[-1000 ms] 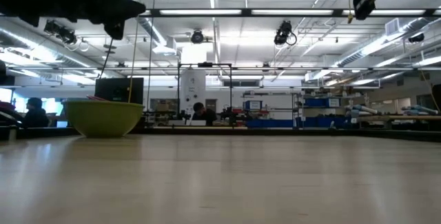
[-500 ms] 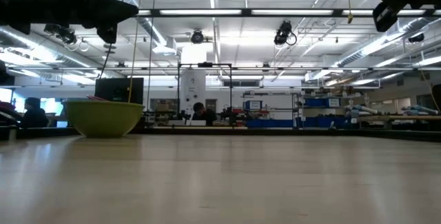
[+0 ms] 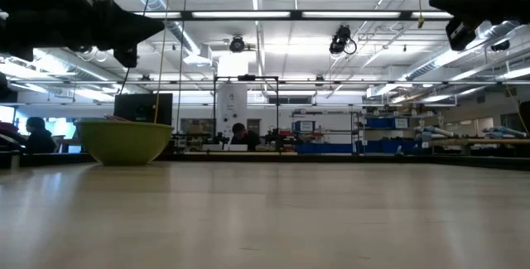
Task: Nest bowls inside each other
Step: Return to Home Position
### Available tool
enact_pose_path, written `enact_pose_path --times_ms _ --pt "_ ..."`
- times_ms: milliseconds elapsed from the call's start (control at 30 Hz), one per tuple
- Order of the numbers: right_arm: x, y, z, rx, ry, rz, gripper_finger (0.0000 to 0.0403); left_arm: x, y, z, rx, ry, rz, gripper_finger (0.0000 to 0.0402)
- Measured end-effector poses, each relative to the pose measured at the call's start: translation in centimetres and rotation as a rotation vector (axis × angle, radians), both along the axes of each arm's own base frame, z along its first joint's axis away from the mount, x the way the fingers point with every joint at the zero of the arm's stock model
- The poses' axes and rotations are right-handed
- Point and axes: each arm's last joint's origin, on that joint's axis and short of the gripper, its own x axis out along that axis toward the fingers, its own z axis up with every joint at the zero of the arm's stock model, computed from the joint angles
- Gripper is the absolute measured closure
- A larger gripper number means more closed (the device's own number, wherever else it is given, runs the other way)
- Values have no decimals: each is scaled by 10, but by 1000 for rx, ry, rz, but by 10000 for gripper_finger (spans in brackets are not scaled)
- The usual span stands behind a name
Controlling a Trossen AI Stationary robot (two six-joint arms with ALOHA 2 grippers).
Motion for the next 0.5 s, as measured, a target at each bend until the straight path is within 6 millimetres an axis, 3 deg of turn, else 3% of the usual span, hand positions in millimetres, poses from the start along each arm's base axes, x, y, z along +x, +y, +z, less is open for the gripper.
enact_pose_path --times_ms 500 --pt "2 -1 -5 -19 -5 -54 397 -3 -5 -4 -41 38 -77 393"
